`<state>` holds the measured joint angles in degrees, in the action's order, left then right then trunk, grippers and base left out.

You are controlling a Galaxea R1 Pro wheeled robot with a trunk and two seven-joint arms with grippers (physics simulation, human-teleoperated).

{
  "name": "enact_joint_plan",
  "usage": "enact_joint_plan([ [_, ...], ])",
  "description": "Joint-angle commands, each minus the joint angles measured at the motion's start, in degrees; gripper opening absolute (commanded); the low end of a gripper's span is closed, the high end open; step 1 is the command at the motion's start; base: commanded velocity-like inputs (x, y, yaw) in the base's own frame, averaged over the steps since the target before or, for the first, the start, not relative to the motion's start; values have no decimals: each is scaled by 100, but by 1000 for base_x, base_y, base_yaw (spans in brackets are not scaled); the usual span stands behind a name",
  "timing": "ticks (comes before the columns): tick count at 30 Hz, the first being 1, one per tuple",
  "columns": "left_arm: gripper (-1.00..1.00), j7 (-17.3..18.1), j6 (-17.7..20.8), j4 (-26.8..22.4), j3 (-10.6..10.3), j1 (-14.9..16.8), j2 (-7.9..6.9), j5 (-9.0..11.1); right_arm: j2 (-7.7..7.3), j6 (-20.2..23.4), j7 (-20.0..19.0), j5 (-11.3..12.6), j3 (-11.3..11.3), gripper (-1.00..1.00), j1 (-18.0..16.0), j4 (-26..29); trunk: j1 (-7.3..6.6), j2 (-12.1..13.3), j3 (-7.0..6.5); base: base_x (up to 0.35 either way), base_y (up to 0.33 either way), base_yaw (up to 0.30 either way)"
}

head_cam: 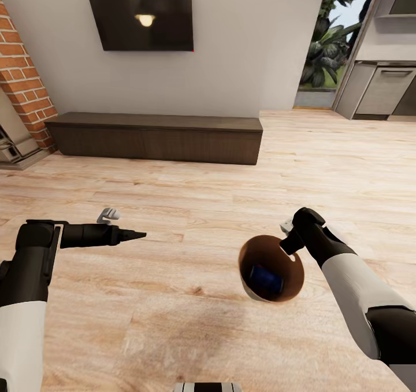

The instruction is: Put the three can of soda from the living room inside the tash can in the kitchen.

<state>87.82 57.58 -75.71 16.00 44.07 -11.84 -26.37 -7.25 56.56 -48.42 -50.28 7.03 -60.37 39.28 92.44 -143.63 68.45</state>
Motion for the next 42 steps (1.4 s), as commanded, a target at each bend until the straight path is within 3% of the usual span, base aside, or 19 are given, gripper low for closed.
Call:
enact_joint_plan([
  [1,100,0,0,0,0,0,0,0,1,33,-18,33,-5,-100,-2,0,-1,0,-1,0,0,0],
  [12,100,0,0,0,0,0,0,0,1,135,-18,-199,-5,-100,-2,0,-1,0,-1,0,0,0],
  [25,100,106,242,-39,55,-380,-80,73,-33,260,22,-366,-362,-100,-10,365,-34,17,-289,0,0,0],
  [26,100,122,242,-39,79,-730,-82,82,-35,260,21,1440,-1394,-100,-10,637,-37,18,-311,0,0,0],
  [42,100,199,242,-41,218,-751,-90,131,-242,-152,-200,1450,-1456,-100,-4,751,-88,60,-663,0,0,0],
])
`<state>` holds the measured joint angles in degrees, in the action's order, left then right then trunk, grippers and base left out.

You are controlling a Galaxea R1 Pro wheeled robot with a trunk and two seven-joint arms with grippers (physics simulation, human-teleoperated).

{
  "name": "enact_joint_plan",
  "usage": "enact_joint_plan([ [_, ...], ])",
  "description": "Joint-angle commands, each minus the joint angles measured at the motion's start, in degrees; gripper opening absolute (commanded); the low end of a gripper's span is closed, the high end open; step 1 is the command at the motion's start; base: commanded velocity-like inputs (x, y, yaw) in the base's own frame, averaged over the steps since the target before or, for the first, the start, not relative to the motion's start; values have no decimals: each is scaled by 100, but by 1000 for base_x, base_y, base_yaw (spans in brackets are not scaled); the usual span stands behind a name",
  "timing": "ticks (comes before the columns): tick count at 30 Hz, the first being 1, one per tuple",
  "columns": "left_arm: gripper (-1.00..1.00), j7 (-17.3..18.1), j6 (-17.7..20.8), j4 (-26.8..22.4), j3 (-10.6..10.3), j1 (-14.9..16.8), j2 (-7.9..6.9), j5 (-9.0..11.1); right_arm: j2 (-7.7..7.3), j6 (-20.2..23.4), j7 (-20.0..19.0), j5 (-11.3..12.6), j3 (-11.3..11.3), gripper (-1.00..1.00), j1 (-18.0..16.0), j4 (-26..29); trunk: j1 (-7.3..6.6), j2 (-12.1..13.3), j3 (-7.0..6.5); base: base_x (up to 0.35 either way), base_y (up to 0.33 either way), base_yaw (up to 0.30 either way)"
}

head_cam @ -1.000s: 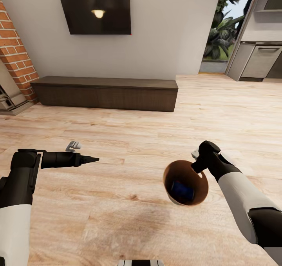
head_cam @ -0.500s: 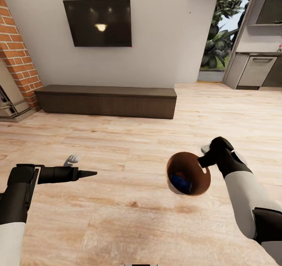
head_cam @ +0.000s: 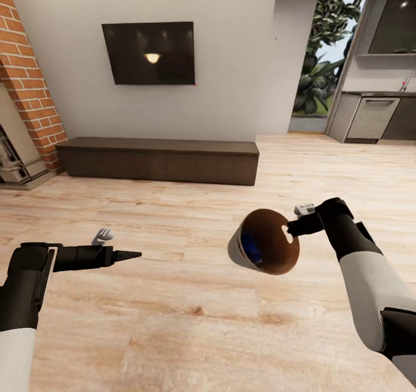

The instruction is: Put the three can of soda from the living room inside the tash can in the kitchen.

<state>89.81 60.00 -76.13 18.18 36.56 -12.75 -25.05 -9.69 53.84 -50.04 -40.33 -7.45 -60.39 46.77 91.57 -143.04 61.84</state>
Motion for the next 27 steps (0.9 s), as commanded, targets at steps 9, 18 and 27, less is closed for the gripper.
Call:
enact_joint_plan([
  [9,100,19,0,2,1,0,1,0,-178,-72,-58,494,-24,-100,21,-1,-198,362,-163,0,0,0],
  [18,100,19,0,2,1,0,1,0,-199,-115,-61,499,-28,-100,43,-1,-396,723,-325,0,0,0],
  [27,100,19,0,2,1,0,1,0,-296,-127,-67,509,-32,-100,45,-1,-594,1084,-486,0,0,0],
])
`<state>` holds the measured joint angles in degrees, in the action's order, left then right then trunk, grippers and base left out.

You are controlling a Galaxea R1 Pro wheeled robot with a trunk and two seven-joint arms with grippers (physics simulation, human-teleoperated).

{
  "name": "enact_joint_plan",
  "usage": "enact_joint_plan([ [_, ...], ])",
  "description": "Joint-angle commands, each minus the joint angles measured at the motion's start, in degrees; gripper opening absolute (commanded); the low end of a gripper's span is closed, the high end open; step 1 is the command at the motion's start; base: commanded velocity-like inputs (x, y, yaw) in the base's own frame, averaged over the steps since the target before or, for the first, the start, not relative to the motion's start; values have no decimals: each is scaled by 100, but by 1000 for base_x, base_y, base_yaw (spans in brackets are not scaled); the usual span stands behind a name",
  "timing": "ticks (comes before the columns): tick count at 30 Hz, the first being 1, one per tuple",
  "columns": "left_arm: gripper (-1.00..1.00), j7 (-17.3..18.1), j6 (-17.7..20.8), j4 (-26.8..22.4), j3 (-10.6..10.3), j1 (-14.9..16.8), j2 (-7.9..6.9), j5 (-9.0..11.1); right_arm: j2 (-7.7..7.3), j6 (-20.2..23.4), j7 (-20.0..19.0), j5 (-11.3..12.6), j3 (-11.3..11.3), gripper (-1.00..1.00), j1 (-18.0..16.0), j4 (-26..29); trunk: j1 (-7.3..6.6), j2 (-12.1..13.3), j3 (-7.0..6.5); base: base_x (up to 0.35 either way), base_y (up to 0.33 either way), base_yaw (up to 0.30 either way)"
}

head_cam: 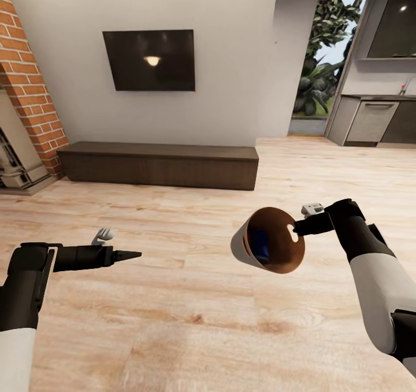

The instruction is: Put the three can of soda from the living room inside the tash can in the kitchen.

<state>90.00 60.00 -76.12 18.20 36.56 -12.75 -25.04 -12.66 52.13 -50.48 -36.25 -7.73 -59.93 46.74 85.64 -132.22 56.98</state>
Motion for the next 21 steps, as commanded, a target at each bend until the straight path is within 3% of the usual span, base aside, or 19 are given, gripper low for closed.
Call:
enact_joint_plan([
  [1,100,0,0,1,0,0,0,-1,-17,35,-23,102,-4,-100,-1,1,-23,41,-19,0,0,0],
  [21,100,0,0,1,0,-6,0,-1,-286,-541,-214,101,-66,-100,216,-19,-462,843,-378,0,0,0],
])
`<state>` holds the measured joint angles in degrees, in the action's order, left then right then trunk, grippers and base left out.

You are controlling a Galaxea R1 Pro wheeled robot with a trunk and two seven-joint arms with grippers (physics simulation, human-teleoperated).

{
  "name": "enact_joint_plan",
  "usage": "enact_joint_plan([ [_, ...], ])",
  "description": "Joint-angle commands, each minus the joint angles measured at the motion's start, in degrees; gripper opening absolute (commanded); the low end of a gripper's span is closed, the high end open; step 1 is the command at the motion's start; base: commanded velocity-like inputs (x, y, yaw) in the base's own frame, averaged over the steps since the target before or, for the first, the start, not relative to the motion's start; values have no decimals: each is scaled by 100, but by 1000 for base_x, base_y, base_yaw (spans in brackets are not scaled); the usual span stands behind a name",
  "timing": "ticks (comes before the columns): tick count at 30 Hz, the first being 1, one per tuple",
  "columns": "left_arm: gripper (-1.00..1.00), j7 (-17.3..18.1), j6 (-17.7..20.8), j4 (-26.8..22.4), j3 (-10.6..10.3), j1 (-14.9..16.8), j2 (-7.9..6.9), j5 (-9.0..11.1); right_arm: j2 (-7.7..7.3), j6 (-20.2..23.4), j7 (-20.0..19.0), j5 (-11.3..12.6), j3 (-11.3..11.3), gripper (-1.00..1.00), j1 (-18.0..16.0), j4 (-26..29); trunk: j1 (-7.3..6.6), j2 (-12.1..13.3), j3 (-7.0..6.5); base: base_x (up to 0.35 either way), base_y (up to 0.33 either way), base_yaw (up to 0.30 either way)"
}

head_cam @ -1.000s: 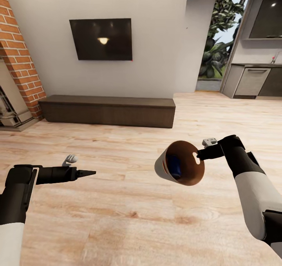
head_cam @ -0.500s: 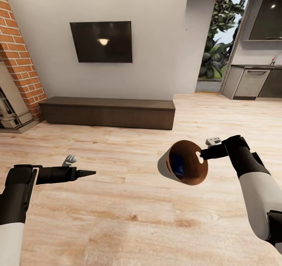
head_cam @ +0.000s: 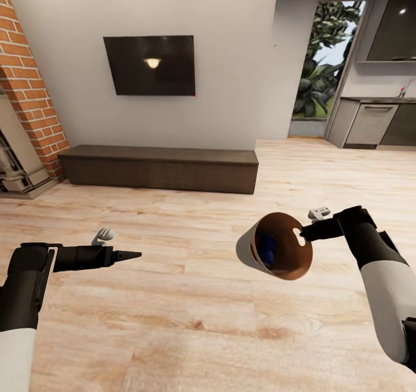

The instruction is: Put the three can of soda from the living room inside the tash can in the kitchen.

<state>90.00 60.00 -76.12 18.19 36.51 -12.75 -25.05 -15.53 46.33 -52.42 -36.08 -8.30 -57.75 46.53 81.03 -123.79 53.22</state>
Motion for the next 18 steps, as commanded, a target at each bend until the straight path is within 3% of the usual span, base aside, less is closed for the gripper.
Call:
enact_joint_plan([
  [1,100,0,0,1,0,-1,0,-1,-1,12,-21,83,-12,-100,13,1,-23,41,-19,0,0,0],
  [13,100,0,0,1,0,-3,0,0,-112,-108,-23,92,-22,-100,124,-29,-287,523,-235,0,0,0],
  [18,100,0,0,1,0,-3,0,0,-236,-122,-49,103,-63,-100,145,-29,-396,723,-325,0,0,0],
])
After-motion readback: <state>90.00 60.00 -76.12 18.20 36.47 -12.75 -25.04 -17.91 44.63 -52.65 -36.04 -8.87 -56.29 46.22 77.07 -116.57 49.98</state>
